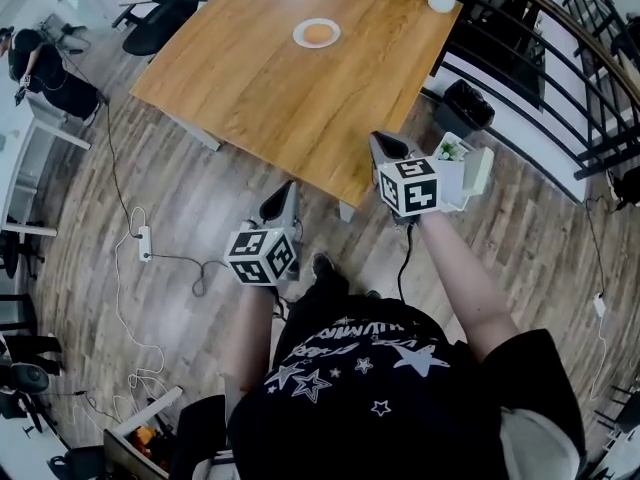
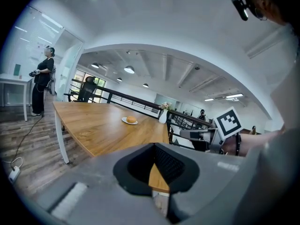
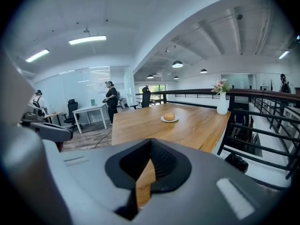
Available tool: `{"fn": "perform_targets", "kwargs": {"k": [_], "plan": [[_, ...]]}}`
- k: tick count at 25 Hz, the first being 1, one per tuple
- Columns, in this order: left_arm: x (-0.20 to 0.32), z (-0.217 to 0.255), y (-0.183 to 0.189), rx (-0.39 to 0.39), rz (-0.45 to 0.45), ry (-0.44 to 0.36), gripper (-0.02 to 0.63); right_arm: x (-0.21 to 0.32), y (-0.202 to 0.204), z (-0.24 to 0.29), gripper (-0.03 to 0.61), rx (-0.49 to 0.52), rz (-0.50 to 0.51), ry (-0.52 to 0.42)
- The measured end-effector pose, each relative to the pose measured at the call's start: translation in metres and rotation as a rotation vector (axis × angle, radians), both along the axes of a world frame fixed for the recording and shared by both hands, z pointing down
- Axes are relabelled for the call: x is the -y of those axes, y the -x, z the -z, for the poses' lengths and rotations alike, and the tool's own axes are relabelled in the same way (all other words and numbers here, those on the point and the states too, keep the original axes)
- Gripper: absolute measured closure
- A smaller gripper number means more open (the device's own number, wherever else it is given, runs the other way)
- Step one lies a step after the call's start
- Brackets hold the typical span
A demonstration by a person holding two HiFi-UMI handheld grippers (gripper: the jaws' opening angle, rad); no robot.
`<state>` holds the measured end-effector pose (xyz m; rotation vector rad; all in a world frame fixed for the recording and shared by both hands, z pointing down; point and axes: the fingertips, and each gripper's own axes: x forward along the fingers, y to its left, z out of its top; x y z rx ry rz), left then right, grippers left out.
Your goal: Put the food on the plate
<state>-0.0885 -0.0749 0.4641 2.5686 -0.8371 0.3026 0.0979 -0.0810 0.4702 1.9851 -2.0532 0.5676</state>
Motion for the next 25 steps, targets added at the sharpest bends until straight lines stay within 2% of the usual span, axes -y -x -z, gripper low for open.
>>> {"fn": "perform_targets", "kwargs": {"k": [5,16,25], "plan": [[-0.05,-0.006,-0.002,0.012,0.003,0.015,0.614,-0.045,0.009,0.012,0.575,0.003,0.074,-0.049],[-0.12,-0.001,-0.004,0.007,0.017,0.01,0.614,-0.124,-0.009,0.013,0.577,-0.023,0.044,-0.029],[-0.15,0.005,-0.006,0.0,0.023,-0.013,0.614,-0.164,-0.016,0.016,0.577,0.007,0.029,-0.043]]}}
